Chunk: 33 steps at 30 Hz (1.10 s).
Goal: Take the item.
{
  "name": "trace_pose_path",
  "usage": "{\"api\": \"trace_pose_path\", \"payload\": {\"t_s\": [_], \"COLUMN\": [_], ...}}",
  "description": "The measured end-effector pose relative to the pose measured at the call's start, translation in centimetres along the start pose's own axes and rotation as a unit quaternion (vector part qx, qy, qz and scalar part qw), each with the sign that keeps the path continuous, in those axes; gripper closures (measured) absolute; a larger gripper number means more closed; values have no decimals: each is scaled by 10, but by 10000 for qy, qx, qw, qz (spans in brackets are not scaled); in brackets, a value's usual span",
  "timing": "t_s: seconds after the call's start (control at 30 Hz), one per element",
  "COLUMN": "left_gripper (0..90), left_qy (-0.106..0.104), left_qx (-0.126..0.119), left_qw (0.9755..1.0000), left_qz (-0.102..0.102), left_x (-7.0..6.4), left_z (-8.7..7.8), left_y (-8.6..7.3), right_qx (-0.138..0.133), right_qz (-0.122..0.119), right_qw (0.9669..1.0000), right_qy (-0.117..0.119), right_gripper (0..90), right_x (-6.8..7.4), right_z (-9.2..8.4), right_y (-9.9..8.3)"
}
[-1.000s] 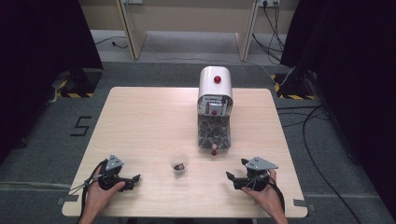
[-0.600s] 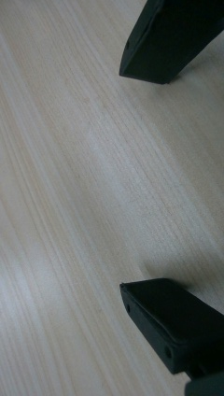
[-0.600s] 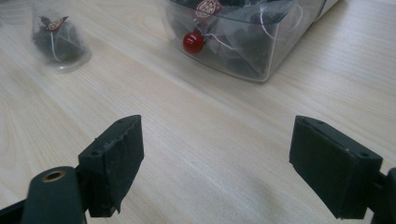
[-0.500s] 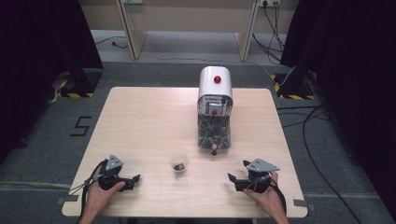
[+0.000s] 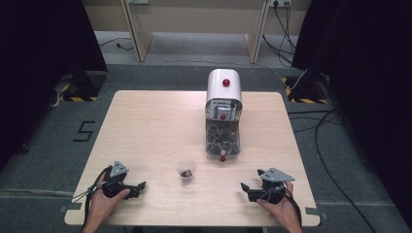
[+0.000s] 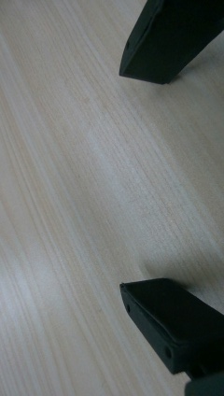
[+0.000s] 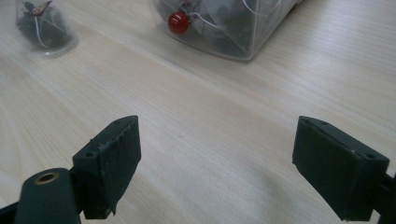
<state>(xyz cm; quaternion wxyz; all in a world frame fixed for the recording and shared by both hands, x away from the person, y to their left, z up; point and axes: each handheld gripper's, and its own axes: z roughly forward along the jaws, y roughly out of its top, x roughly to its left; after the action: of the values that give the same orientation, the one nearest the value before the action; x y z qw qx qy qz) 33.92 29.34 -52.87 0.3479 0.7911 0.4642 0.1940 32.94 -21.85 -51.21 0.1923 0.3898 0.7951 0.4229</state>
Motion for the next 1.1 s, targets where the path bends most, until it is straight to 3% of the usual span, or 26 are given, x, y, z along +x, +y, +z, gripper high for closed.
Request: {"api": "trace_pose_path", "payload": {"t_s": [0.37,1.1], "left_gripper": [0,0], "left_qy": [0,1], "left_qx": [1,2], "left_qw": [10000,10000], "left_qz": [-1,-2], "left_x": [0,0], "left_z": [0,0], "left_y": [0,0], "right_qx": [31,79], "right_qz": [154,221], "right_qw": [9999,9992], "right_qy": [-66,-324], "right_gripper": [165,177], "right_x": [-1,6], "right_z": [-11,-31], "right_y": [-11,-29]}}
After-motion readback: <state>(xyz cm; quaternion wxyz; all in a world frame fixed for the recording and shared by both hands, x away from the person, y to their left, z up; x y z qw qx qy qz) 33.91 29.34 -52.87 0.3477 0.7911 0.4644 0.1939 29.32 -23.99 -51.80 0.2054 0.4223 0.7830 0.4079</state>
